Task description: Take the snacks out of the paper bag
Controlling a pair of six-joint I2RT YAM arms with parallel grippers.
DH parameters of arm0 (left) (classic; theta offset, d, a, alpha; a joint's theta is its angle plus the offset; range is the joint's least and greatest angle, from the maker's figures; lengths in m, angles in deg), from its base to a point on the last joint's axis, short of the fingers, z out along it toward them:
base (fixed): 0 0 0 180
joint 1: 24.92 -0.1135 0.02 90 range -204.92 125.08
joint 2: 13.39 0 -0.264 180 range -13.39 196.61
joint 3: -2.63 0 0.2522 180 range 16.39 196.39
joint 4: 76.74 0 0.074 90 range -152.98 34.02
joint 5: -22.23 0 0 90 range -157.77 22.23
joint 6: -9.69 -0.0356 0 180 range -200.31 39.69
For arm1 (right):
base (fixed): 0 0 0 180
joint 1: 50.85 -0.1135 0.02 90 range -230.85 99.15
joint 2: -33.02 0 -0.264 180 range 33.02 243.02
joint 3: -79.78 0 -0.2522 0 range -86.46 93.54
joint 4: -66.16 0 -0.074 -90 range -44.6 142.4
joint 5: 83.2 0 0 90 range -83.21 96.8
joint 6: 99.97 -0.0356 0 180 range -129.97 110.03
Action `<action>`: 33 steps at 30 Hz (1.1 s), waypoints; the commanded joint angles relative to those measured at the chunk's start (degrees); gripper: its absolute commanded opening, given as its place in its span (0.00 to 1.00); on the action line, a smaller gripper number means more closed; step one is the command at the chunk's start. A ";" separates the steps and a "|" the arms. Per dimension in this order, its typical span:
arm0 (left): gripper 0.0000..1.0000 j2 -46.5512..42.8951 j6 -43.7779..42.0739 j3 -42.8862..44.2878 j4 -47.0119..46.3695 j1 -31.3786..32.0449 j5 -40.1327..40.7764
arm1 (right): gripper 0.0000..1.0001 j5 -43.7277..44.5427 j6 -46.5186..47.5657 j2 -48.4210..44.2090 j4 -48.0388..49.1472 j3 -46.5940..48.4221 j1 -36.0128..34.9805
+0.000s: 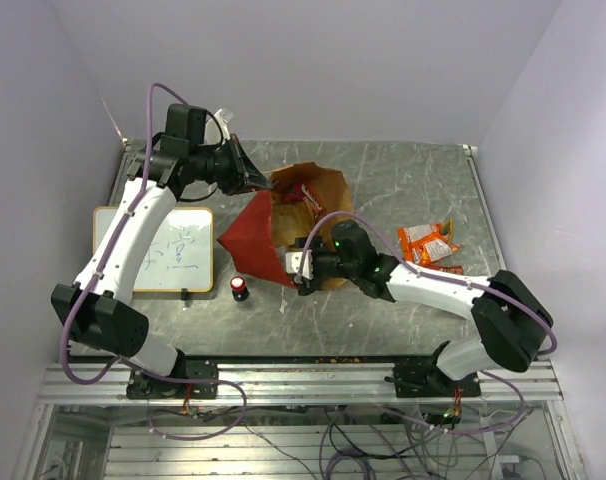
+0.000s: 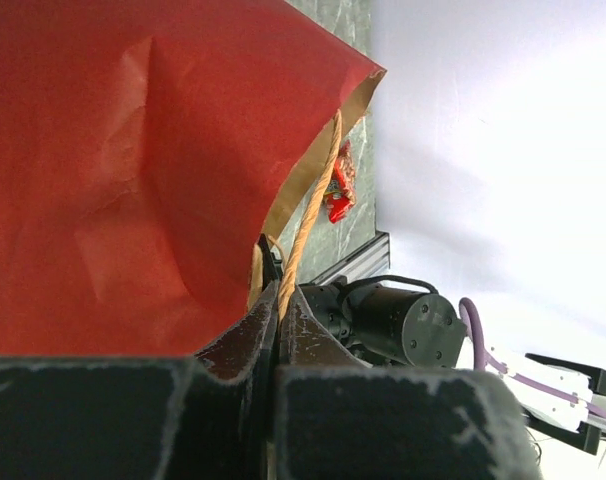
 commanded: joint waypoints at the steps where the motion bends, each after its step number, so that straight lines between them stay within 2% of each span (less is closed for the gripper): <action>1: 0.07 -0.35 1.81 -0.45 -2.28 -0.08 -3.20 | 0.69 7.65 -4.33 2.44 12.77 -0.48 -0.51; 5: 0.07 -0.82 0.92 0.22 -1.20 -0.08 -2.49 | 0.47 12.60 -8.38 1.78 18.78 -1.99 -0.37; 7: 0.07 -0.93 0.13 0.32 -0.70 -0.07 -2.07 | 0.38 12.14 -10.73 0.66 20.60 -2.72 0.18; 13: 0.07 -1.01 1.00 -0.29 -1.61 -0.16 -1.94 | 0.06 14.62 -17.41 -2.62 17.00 -2.35 0.50; 15: 0.07 -1.31 0.89 -0.22 -1.62 -0.21 -1.74 | 0.00 15.64 -19.63 -4.15 15.87 -2.73 0.63; 21: 0.07 -1.27 -0.24 0.35 -0.93 -1.68 -1.21 | 0.00 16.24 -28.74 -10.10 15.43 -5.05 3.76; 27: 0.07 -1.10 0.01 1.35 -2.03 -3.25 -1.99 | 0.00 10.14 -34.28 -14.82 6.55 -0.91 6.26; 33: 0.07 -0.12 -0.19 1.50 -2.88 -4.27 -3.68 | 0.00 8.87 -42.17 -18.50 5.61 2.40 7.13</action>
